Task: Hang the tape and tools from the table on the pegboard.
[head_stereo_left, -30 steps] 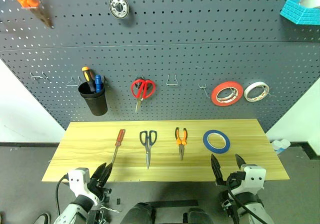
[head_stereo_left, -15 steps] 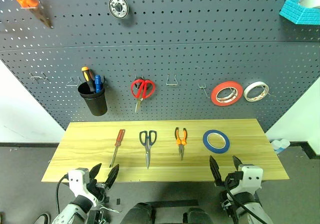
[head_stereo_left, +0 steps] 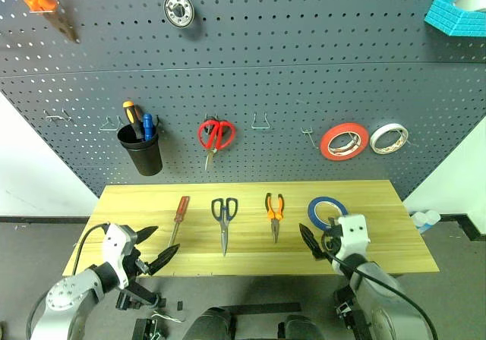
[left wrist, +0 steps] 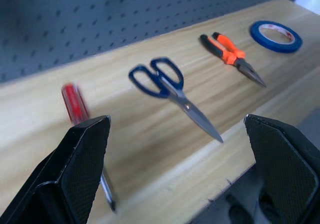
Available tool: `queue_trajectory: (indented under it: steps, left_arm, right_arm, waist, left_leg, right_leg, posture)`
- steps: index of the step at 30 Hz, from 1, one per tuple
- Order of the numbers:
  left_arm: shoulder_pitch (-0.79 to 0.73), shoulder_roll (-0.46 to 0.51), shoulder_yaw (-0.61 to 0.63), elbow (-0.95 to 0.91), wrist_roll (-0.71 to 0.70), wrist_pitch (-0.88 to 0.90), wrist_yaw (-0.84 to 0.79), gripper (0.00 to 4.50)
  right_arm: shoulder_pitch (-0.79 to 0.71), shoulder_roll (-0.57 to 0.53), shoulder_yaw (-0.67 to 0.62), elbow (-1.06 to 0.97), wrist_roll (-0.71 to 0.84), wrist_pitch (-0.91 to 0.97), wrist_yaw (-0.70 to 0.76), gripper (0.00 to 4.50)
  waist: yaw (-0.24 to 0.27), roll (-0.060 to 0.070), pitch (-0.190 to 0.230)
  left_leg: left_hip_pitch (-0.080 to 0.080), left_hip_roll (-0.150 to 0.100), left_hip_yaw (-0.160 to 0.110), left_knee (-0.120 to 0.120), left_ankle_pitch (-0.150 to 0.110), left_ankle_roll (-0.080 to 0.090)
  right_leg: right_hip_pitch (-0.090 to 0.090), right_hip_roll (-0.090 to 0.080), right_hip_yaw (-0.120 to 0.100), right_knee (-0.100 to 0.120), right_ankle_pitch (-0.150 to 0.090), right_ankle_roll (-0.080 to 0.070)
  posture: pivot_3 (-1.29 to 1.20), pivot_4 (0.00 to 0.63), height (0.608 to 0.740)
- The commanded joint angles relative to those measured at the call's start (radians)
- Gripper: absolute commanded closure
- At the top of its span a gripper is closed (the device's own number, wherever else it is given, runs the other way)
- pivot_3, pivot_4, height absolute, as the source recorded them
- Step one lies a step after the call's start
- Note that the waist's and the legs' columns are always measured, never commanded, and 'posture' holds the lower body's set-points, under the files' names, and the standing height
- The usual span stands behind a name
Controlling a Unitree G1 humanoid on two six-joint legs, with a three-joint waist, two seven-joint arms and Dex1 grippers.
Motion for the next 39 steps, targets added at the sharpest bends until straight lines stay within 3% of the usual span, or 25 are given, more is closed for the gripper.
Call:
queue_trajectory:
  steps: [1, 6, 14, 39]
  left_arm:
    - [-0.084, 0.038, -0.03, 0.066, 0.034, -0.015, -0.056, 0.02]
    - [-0.17, 0.041, -0.055, 0.124, 0.06, -0.025, -0.077, 0.02]
    - [-0.178, 0.037, -0.071, 0.091, 0.064, -0.006, -0.089, 0.02]
    - [-0.03, 0.044, -0.022, -0.247, -0.03, 0.182, -0.018, 0.02]
  right_arm:
    - [-0.094, -0.021, 0.036, -0.027, -0.014, 0.088, -0.001, 0.0]
    - [-0.174, -0.036, 0.053, 0.01, -0.029, 0.147, 0.001, 0.0]
    - [-0.276, -0.049, 0.083, 0.117, -0.113, 0.236, -0.058, 0.0]
    - [-0.452, 0.017, 0.095, 0.42, -0.224, 0.134, -0.162, 0.0]
  waist:
    - [0.0, 0.0, 0.001]
    - [-0.001, -0.002, 0.005]
    - [-0.007, -0.003, 0.026]
    - [-0.035, -0.007, 0.116]
  left_leg:
    - [0.0, 0.0, 0.0, 0.0, 0.0, 0.0]
    - [0.0, 0.0, 0.0, -0.001, 0.0, 0.0]
    - [0.0, 0.0, 0.0, -0.001, 0.0, 0.0]
    - [-0.002, 0.0, 0.0, -0.003, 0.0, 0.0]
  right_leg:
    - [0.0, 0.0, 0.0, 0.0, 0.0, 0.0]
    - [0.0, 0.0, 0.0, 0.0, 0.002, 0.003]
    - [-0.001, 0.0, 0.0, 0.001, 0.002, 0.003]
    - [-0.004, -0.001, 0.0, 0.001, 0.002, 0.004]
  posture:
    - [0.01, 0.048, 0.74]
    - [0.01, 0.068, 0.74]
    - [0.01, 0.104, 0.74]
    - [0.05, 0.206, 0.74]
